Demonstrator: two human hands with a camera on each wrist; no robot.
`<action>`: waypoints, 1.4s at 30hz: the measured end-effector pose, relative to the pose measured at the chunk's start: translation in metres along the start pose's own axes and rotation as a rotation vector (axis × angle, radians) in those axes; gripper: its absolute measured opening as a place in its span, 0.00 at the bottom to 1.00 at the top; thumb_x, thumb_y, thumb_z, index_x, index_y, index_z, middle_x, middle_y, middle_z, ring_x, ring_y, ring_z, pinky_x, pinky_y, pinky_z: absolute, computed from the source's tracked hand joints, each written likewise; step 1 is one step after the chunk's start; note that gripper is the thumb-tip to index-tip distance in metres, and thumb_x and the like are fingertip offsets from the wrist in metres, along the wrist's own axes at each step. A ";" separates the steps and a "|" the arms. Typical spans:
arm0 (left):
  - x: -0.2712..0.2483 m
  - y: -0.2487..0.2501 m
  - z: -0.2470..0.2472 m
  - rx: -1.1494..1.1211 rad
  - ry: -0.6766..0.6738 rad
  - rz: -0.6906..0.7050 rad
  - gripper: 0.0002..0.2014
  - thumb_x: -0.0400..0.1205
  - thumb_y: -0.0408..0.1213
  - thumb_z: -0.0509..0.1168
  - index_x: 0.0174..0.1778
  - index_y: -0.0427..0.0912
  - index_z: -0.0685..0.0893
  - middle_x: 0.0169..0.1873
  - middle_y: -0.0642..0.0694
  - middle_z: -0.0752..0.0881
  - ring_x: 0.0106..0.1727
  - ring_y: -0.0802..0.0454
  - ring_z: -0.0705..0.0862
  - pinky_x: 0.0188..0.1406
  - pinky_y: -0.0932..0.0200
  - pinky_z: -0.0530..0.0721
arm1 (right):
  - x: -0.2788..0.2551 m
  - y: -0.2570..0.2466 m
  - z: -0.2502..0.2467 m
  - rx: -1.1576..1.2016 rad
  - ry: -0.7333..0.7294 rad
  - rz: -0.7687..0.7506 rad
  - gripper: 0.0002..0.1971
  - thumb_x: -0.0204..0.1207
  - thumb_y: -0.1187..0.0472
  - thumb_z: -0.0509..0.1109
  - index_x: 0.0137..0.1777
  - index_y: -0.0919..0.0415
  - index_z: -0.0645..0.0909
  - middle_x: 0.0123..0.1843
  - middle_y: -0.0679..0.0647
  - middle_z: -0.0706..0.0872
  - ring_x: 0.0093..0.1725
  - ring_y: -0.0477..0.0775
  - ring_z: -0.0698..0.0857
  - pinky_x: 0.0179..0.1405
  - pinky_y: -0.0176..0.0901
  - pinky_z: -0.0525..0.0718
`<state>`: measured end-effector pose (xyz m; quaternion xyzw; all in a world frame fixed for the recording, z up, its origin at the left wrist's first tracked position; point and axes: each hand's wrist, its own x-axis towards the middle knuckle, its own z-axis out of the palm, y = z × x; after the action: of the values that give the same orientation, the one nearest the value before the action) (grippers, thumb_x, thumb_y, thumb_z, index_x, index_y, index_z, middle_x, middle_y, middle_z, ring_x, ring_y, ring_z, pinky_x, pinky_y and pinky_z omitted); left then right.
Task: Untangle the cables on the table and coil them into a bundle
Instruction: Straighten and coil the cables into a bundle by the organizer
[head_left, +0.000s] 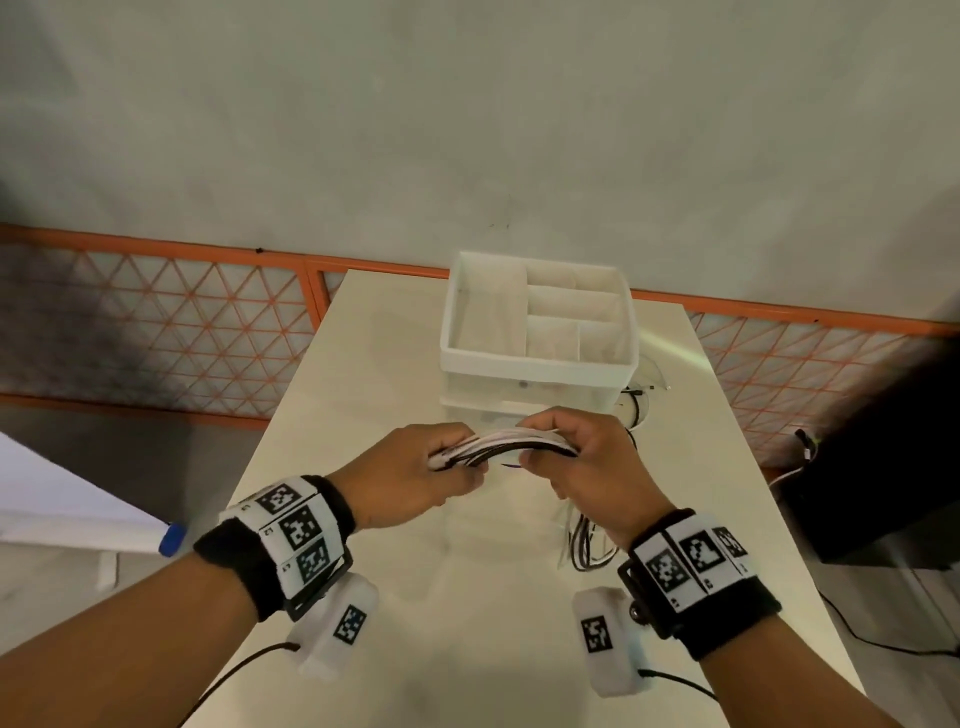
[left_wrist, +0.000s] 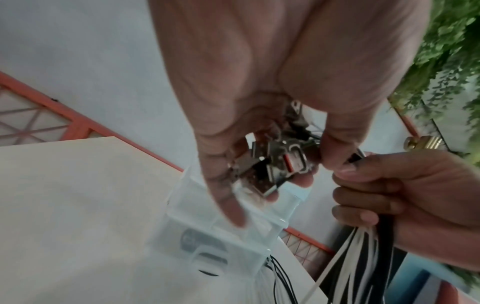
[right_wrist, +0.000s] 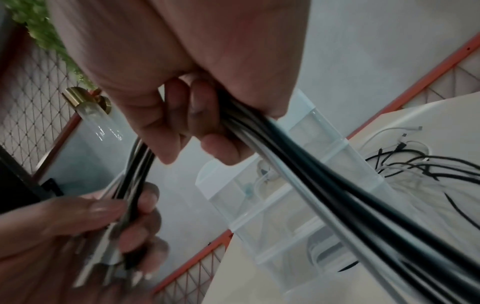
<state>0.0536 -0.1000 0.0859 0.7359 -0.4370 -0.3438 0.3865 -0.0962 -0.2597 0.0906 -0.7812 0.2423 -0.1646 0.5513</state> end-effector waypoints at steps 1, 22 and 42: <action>-0.001 -0.002 0.002 -0.001 0.004 0.008 0.03 0.82 0.39 0.68 0.47 0.49 0.87 0.37 0.46 0.85 0.36 0.54 0.82 0.37 0.52 0.87 | -0.001 0.000 0.001 -0.041 -0.030 0.000 0.10 0.73 0.72 0.76 0.46 0.55 0.91 0.29 0.49 0.85 0.26 0.47 0.75 0.29 0.42 0.74; 0.013 0.043 -0.002 -1.103 0.177 -0.306 0.34 0.85 0.64 0.52 0.60 0.33 0.82 0.46 0.33 0.92 0.44 0.38 0.91 0.50 0.41 0.90 | -0.015 -0.009 0.009 0.234 -0.110 -0.124 0.16 0.81 0.54 0.69 0.67 0.42 0.87 0.30 0.52 0.77 0.27 0.55 0.63 0.27 0.45 0.65; 0.014 0.048 0.018 -0.435 0.185 -0.036 0.22 0.70 0.45 0.82 0.56 0.43 0.84 0.43 0.40 0.92 0.42 0.43 0.93 0.40 0.47 0.92 | -0.011 -0.021 0.016 -0.013 0.001 -0.148 0.13 0.79 0.67 0.72 0.61 0.54 0.82 0.44 0.47 0.93 0.44 0.42 0.91 0.43 0.36 0.87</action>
<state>0.0256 -0.1332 0.1170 0.6714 -0.3023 -0.3679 0.5679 -0.0931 -0.2357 0.1049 -0.8004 0.1853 -0.2036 0.5325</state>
